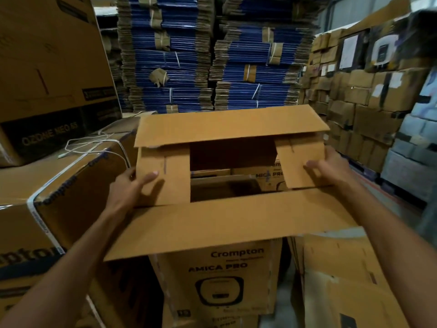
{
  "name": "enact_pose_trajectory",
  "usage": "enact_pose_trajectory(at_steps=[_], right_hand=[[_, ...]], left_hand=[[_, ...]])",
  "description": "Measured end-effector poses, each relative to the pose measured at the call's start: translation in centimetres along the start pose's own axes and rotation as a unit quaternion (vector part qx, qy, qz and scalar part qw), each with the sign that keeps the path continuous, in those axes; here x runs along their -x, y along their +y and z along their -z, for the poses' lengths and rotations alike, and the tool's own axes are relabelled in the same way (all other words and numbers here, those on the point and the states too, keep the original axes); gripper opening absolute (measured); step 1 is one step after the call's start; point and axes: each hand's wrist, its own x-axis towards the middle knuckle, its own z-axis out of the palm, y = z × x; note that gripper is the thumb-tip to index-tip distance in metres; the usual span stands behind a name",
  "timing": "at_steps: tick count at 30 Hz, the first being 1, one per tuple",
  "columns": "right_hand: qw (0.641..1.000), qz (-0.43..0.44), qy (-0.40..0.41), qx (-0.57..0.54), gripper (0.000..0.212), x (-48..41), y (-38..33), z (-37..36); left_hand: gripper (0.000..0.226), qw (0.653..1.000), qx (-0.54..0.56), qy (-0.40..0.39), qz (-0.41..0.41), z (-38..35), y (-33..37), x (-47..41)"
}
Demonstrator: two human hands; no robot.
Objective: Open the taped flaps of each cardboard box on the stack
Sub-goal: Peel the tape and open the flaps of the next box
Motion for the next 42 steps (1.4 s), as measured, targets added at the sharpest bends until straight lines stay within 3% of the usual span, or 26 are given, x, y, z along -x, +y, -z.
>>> enact_pose_trajectory(at_steps=[3, 6, 10, 12, 14, 18, 23, 25, 29, 32, 38, 42], right_hand=[[0.986, -0.009, -0.114, 0.122, 0.05, -2.8, -3.6, 1.7], [0.95, -0.024, -0.204, 0.236, 0.046, -4.1, -6.3, 2.3], [0.865, 0.09, -0.226, 0.438, 0.056, -3.0, -8.5, -0.8], [0.857, 0.167, -0.256, 0.414, 0.067, -0.8, -9.6, -3.4], [0.837, 0.228, -0.338, 0.365, 0.073, 2.1, -10.8, -5.9], [0.776, 0.233, -0.454, 0.369, 0.074, 6.4, -11.1, -10.2], [0.814, 0.244, -0.429, 0.305, 0.093, 7.8, -9.3, -12.0], [0.828, 0.274, -0.393, 0.292, 0.091, 8.1, -8.4, -12.0], [0.838, 0.319, -0.334, 0.289, 0.081, 8.7, -6.8, -12.3], [0.843, 0.338, -0.307, 0.284, 0.07, 9.2, -6.2, -12.3], [0.847, 0.34, -0.291, 0.288, 0.079, 9.1, -5.5, -12.4], [0.846, 0.344, -0.289, 0.289, 0.075, 9.4, -5.7, -12.4]], left_hand=[[0.074, 0.993, -0.106, -0.023, -0.038, 1.2, 2.5, -1.5], [0.081, 0.97, -0.23, -0.073, 0.005, 0.9, 3.4, -2.4], [0.089, 0.941, -0.318, -0.119, 0.004, -0.3, 2.0, -3.4], [0.095, 0.932, -0.343, -0.117, 0.002, -0.2, 1.2, -4.2], [0.097, 0.926, -0.359, -0.117, 0.006, -0.1, 0.8, -4.9], [0.099, 0.91, -0.403, -0.098, 0.003, -0.4, 0.4, -5.4], [0.099, 0.893, -0.442, -0.087, 0.002, -0.3, 0.2, -5.6], [0.096, 0.885, -0.462, -0.062, -0.016, -0.4, 0.4, -5.4], [0.062, 0.852, -0.493, 0.05, -0.167, -1.6, 1.7, -4.7], [0.046, 0.856, -0.437, 0.106, -0.253, -2.6, 3.6, -5.0], [0.059, 0.843, -0.374, 0.175, -0.345, -2.4, 7.6, -9.6], [0.076, 0.838, -0.408, 0.143, -0.333, -2.7, 8.9, -14.1]])
